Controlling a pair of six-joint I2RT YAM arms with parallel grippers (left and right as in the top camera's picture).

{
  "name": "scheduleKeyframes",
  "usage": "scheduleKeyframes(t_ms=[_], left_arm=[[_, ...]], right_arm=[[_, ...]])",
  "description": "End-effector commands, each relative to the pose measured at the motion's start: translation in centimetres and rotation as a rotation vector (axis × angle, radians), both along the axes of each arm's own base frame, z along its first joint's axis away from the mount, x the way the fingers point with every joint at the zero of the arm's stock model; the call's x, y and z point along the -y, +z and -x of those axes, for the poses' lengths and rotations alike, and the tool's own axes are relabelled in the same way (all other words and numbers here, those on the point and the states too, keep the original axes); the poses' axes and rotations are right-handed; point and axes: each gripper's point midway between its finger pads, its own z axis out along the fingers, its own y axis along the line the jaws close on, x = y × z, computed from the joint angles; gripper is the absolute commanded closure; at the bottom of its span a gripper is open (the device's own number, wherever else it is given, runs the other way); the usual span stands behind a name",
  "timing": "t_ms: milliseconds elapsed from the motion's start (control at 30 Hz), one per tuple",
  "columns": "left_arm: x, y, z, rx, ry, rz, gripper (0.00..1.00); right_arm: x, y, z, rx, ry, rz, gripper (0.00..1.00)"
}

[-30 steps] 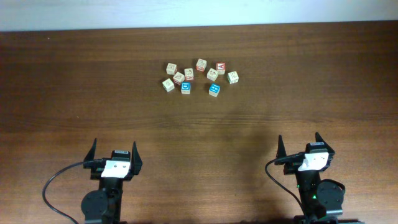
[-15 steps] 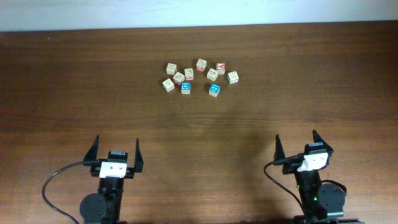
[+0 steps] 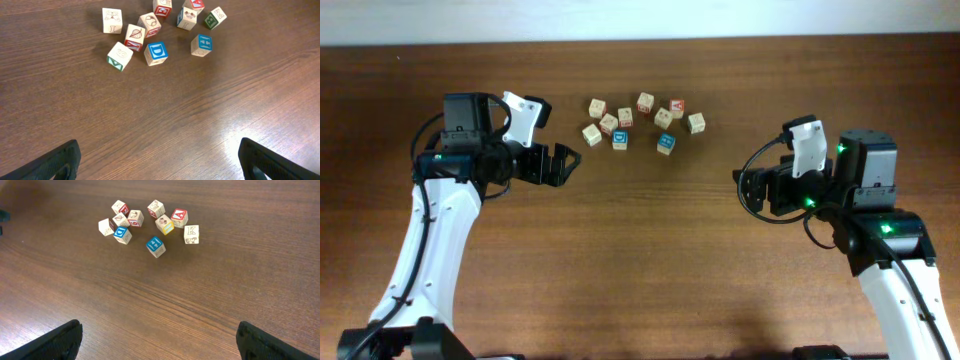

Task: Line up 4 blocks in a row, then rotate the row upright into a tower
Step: 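Grasp a wooden block from the cluster with the right gripper and pull it forward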

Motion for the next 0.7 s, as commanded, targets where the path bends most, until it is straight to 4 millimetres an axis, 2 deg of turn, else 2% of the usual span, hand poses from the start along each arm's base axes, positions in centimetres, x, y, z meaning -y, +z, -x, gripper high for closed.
scheduleKeyframes(t_ms=[0,67,100,133,200,267,300,333,400,467,533,567,633,667], left_arm=[[0.5,0.8,-0.1,0.007,-0.018,0.031,0.01],[0.0,0.8,-0.8,0.006,0.037,0.026,0.01],[-1.9,0.8,-1.6,-0.016,0.176,-0.024,0.01],[-2.9,1.9,-2.4,-0.010,0.265,-0.034,0.00],[-3.7,6.4,-4.1,0.086,0.322,-0.059,0.03],[-4.7,8.3,-5.1,0.161,0.404,-0.202,0.01],[-4.6,8.1,-5.4,0.164,0.411,-0.222,0.01],[-4.6,7.0,-5.9,0.144,0.409,-0.227,0.01],[-4.5,4.5,-6.7,0.091,0.401,-0.240,0.01],[-4.5,4.2,-6.6,0.080,0.399,-0.243,0.01],[-4.5,4.2,-6.6,0.080,0.399,-0.243,0.01],[-4.5,4.2,-6.6,0.079,0.399,-0.244,0.01],[-4.5,4.2,-6.6,0.080,0.399,-0.243,0.01],[-4.5,4.2,-6.6,0.080,0.399,-0.243,0.01]], right_arm=[[-0.2,1.2,-0.2,0.020,0.010,-0.013,0.02],[-0.2,1.2,-0.2,0.025,0.015,-0.008,0.02],[-0.1,1.5,-0.4,0.025,0.011,-0.010,0.00],[0.2,1.9,-0.9,0.002,-0.003,0.003,0.01],[0.6,2.8,-3.4,-0.099,-0.025,0.029,0.10],[-0.7,2.9,-7.7,-0.131,-0.024,0.066,0.13],[-1.3,2.1,-10.0,-0.133,-0.056,0.136,0.13],[-2.5,1.0,-12.4,-0.107,-0.076,0.209,0.13],[-5.6,-4.6,-16.8,-0.107,-0.079,0.239,0.18],[-6.3,-9.3,-19.2,-0.136,-0.089,0.237,0.22],[-6.6,-13.0,-20.3,-0.165,-0.090,0.239,0.28],[-6.9,-14.9,-20.6,-0.184,-0.084,0.246,0.33],[-7.5,-19.0,-21.0,-0.219,-0.072,0.259,0.37],[-7.6,-19.9,-21.0,-0.229,-0.071,0.261,0.38]])
